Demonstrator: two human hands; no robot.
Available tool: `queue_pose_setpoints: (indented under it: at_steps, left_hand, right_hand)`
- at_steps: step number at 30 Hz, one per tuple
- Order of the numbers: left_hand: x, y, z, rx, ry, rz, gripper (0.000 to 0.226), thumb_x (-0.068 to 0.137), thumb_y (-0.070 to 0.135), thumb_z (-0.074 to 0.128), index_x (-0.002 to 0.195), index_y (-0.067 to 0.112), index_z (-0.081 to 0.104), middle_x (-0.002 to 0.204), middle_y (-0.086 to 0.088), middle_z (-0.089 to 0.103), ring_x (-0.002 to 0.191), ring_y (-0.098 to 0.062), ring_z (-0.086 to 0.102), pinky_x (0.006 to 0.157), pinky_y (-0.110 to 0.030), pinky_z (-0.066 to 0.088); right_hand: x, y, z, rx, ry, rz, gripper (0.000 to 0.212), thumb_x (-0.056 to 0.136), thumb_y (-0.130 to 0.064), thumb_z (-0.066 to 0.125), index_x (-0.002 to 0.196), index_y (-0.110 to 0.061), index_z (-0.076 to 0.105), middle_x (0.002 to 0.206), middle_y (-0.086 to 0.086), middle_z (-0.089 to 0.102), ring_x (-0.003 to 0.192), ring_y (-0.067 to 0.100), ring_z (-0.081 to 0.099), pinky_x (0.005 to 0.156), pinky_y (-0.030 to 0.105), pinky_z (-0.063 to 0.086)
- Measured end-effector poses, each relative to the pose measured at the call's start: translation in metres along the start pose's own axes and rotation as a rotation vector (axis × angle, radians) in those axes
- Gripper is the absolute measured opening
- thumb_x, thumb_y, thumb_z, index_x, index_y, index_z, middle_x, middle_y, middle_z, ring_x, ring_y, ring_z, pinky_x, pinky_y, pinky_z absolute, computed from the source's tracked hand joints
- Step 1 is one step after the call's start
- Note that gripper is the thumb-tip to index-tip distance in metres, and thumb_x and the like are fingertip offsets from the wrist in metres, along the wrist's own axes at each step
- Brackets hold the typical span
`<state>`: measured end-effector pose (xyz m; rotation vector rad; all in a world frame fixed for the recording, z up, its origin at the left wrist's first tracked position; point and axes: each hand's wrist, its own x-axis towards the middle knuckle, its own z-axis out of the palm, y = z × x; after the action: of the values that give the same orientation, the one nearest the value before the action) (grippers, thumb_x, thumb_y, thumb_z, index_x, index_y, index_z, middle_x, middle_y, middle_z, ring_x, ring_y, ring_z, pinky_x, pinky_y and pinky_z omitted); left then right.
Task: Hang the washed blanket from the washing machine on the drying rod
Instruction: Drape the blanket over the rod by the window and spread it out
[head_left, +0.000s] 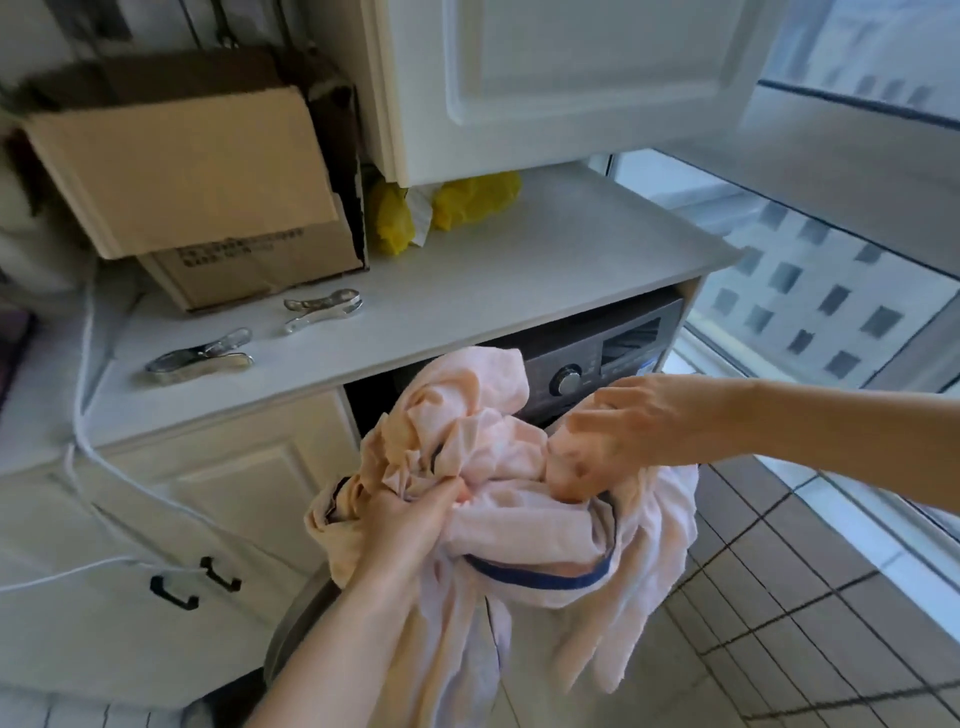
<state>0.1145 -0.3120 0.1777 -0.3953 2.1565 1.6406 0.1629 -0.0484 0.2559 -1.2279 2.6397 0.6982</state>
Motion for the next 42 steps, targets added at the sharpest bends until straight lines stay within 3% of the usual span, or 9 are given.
queue_pose_setpoints:
  at_steps: [7,10,14,17,22,25,30,39,42]
  left_hand:
    - [-0.011,0.036,-0.006,-0.031,-0.154,0.117,0.098,0.033,0.054,0.069,0.123,0.018,0.058,0.108,-0.006,0.067,0.097,-0.028,0.064,0.089,-0.046,0.054]
    - [-0.017,0.052,-0.006,-0.074,-0.205,0.175,0.099,0.034,0.052,0.074,0.125,0.018,0.057,0.114,-0.005,0.066,0.103,-0.027,0.062,0.093,-0.046,0.052]
    - [-0.024,0.076,-0.005,-0.148,-0.264,0.23,0.102,0.027,0.05,0.074,0.122,0.016,0.06,0.113,-0.007,0.067,0.104,-0.025,0.063,0.096,-0.044,0.05]
    - [-0.025,0.092,-0.003,-0.189,-0.324,0.239,0.105,0.027,0.053,0.075,0.124,0.016,0.059,0.115,-0.007,0.066,0.104,-0.028,0.063,0.096,-0.045,0.05]
    - [-0.035,0.121,0.007,-0.223,-0.341,0.3,0.103,0.031,0.052,0.076,0.125,0.014,0.059,0.114,-0.009,0.066,0.105,-0.028,0.063,0.097,-0.044,0.05]
    - [-0.046,0.143,0.017,-0.235,-0.354,0.35,0.107,0.033,0.056,0.077,0.129,0.016,0.055,0.119,-0.009,0.064,0.108,-0.029,0.061,0.097,-0.045,0.049]
    - [-0.07,0.184,0.037,-0.272,-0.332,0.443,0.084,0.062,0.041,0.082,0.134,0.015,0.05,0.124,-0.01,0.06,0.111,-0.03,0.056,0.099,-0.043,0.047]
    - [-0.124,0.266,0.077,-0.308,-0.203,0.624,0.052,0.065,0.03,0.081,0.109,0.025,0.052,0.106,-0.004,0.061,0.097,-0.026,0.058,0.087,-0.038,0.05]
    - [-0.14,0.293,0.086,-0.349,-0.159,0.624,0.075,0.061,0.036,0.082,0.127,0.018,0.051,0.109,-0.005,0.062,0.094,-0.026,0.059,0.08,-0.036,0.051]
  right_hand:
    - [-0.022,-0.018,-0.078,-0.199,-0.18,-0.081,0.096,0.075,-0.016,0.07,0.141,-0.056,0.013,0.137,0.013,0.038,0.098,0.035,0.053,0.08,0.045,0.053]
    - [-0.034,-0.027,-0.106,-0.1,-0.24,0.001,0.068,0.084,-0.035,0.056,0.13,-0.065,0.016,0.139,0.016,0.04,0.098,0.04,0.053,0.081,0.051,0.051]
    - [-0.042,-0.032,-0.127,-0.095,-0.331,0.022,0.054,0.091,-0.061,0.025,0.136,-0.035,0.012,0.121,0.017,0.043,0.09,0.038,0.049,0.08,0.048,0.049]
    - [-0.054,-0.03,-0.153,-0.083,-0.383,0.052,0.049,0.092,-0.041,0.032,0.133,-0.035,0.005,0.116,0.021,0.043,0.088,0.038,0.047,0.081,0.049,0.048]
    - [-0.078,-0.024,-0.178,-0.279,-0.413,0.074,0.062,0.081,-0.024,0.012,0.143,-0.026,0.014,0.121,0.018,0.045,0.09,0.035,0.05,0.08,0.047,0.047]
    - [-0.096,-0.014,-0.185,-0.366,-0.382,0.092,0.064,0.087,-0.022,0.027,0.142,-0.047,0.007,0.117,0.014,0.044,0.082,0.035,0.05,0.069,0.046,0.048]
    - [-0.13,0.009,-0.203,-0.516,-0.365,0.199,0.058,0.088,-0.023,0.055,0.138,-0.042,0.029,0.121,0.011,0.045,0.087,0.034,0.051,0.071,0.044,0.048]
    - [-0.204,0.061,-0.248,-0.698,-0.299,0.298,0.037,0.09,-0.032,0.057,0.125,-0.036,0.045,0.128,0.01,0.05,0.1,0.033,0.051,0.082,0.041,0.044]
    - [-0.226,0.08,-0.26,-0.762,-0.253,0.353,0.035,0.089,-0.031,0.059,0.121,-0.035,0.047,0.13,0.008,0.05,0.103,0.033,0.05,0.085,0.041,0.044]
